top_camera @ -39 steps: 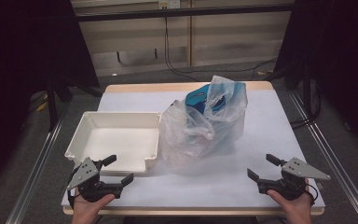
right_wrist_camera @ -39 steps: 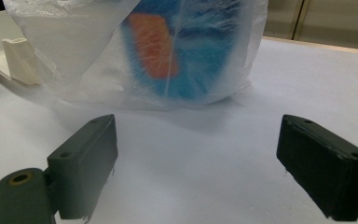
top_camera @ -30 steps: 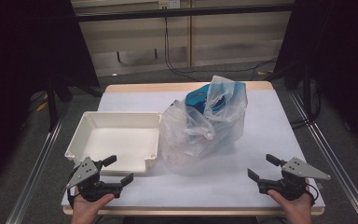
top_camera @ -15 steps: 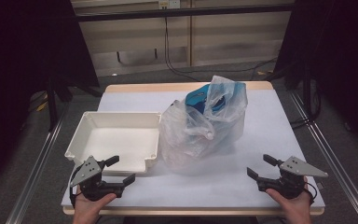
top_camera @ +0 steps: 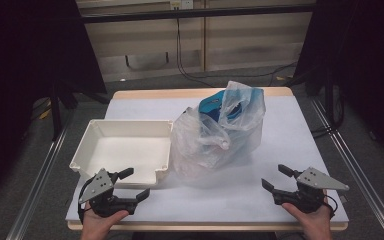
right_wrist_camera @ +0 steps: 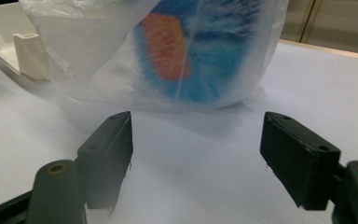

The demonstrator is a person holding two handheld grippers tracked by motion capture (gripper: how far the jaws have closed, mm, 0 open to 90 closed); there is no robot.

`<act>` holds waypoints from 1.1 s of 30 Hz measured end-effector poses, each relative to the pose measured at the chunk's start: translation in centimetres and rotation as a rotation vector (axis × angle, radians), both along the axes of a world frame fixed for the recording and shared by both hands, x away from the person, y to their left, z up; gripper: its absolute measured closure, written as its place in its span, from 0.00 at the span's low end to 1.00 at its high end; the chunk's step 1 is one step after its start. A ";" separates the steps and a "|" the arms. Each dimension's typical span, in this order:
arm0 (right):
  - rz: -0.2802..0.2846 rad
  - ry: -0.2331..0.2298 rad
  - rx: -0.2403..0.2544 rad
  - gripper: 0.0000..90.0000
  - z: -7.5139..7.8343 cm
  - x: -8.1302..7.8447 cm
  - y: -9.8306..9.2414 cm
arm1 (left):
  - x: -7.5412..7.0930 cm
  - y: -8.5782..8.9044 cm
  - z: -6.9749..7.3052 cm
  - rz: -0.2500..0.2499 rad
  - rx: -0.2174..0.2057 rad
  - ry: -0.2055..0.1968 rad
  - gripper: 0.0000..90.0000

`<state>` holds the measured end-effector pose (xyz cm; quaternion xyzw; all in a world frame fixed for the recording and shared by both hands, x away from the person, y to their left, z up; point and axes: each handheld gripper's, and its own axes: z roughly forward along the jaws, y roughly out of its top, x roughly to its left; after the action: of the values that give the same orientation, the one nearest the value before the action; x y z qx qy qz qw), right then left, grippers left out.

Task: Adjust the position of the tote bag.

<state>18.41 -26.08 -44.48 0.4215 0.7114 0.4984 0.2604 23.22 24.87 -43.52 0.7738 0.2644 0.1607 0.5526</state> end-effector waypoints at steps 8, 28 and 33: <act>0.017 -0.021 0.018 0.28 0.9 0.2 0.7 | -0.2 -1.0 0.4 -0.027 -0.004 -0.009 0.16; 0.157 -0.008 0.023 0.64 4.7 2.2 2.4 | 0.6 -5.1 2.4 -0.150 0.001 -0.020 0.36; 0.184 -0.023 0.028 0.65 5.6 2.8 2.9 | 0.8 -6.3 2.8 -0.185 0.038 -0.022 0.41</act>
<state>21.20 -23.20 -38.89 0.3523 0.7369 0.5350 0.2158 24.05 18.58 -40.68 0.8035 0.1827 0.1225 0.5532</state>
